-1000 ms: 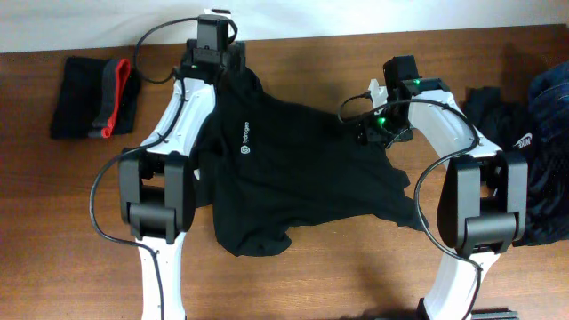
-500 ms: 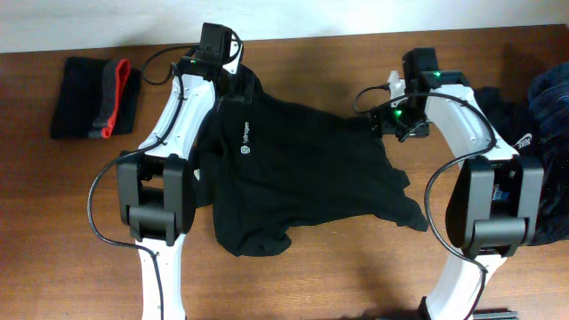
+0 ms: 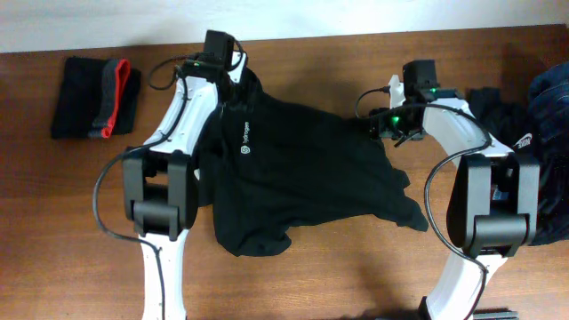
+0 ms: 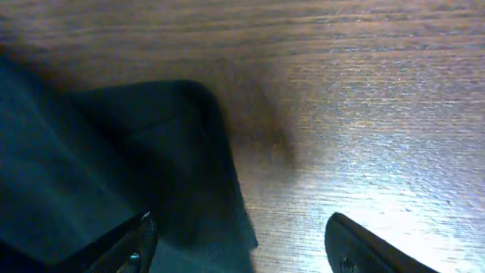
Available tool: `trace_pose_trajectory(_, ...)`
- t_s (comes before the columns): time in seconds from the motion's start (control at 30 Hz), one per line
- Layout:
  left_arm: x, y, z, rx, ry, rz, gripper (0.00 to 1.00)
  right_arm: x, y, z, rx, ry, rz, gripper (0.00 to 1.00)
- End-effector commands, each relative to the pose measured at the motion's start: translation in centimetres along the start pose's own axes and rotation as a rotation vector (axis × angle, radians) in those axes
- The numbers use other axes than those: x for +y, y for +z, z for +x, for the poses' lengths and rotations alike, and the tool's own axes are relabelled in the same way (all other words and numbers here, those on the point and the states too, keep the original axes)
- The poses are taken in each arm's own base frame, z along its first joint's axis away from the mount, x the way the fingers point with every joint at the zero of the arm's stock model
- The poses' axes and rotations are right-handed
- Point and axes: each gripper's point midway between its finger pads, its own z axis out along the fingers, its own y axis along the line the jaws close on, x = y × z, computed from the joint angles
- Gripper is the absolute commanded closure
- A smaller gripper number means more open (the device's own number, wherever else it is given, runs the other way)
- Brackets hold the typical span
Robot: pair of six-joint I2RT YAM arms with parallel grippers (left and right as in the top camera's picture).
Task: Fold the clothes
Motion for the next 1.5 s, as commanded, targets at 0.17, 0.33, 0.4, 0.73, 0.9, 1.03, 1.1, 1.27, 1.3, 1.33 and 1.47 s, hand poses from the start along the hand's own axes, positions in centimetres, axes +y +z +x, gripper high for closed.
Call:
trace_pose_trajectory(0.17, -0.2, 4.0, 1.8, 0.050, 0.005, 0.018, 0.21, 0.8, -0.2, -0.2, -0.044, -0.008, -0.032, 0.29)
trace_pose_trajectory(0.33, -0.2, 4.0, 1.8, 0.050, 0.006, 0.017, 0.21, 0.7, -0.2, -0.4, -0.055, -0.009, -0.031, 0.96)
trace_pose_trajectory(0.4, 0.0, 4.0, 1.9, 0.054, 0.009, 0.008, 0.21, 0.7, -0.2, -0.6, -0.060, -0.010, -0.031, 0.96)
trace_pose_trajectory(0.73, 0.7, 4.0, 2.2, 0.067, 0.008, -0.032, 0.21, 0.8, -0.1, 0.2, -0.030, -0.003, -0.033, 0.34)
trace_pose_trajectory(0.9, 0.7, 4.0, 2.2, 0.065, 0.008, -0.032, 0.20, 2.4, 0.6, 0.9, -0.015, -0.007, -0.122, 0.39)
trace_pose_trajectory(1.03, 0.7, 4.0, 2.2, 0.067, 0.008, -0.032, 0.20, 2.7, 1.1, 1.2, -0.011, -0.014, -0.127, 0.59)
trace_pose_trajectory(1.1, 0.7, 4.0, 2.3, 0.068, 0.007, -0.032, 0.20, 2.6, 1.1, 1.2, -0.012, -0.011, -0.126, 0.85)
trace_pose_trajectory(1.27, 0.9, 3.9, 2.3, 0.071, 0.006, -0.037, 0.20, 1.6, 0.2, -0.4, -0.057, 0.005, -0.119, 0.96)
trace_pose_trajectory(1.3, 0.9, 3.9, 2.3, 0.071, 0.005, -0.037, 0.20, 1.3, -0.3, -1.2, -0.078, 0.007, -0.117, 0.96)
trace_pose_trajectory(1.33, 1.0, 3.9, 2.3, 0.072, 0.003, -0.038, 0.20, 1.0, -1.2, -2.5, -0.113, 0.009, -0.114, 0.96)
trace_pose_trajectory(1.47, 2.0, 3.9, 2.5, 0.079, -0.012, -0.044, 0.20, -0.2, -5.5, -7.6, -0.243, -0.012, -0.092, 0.96)
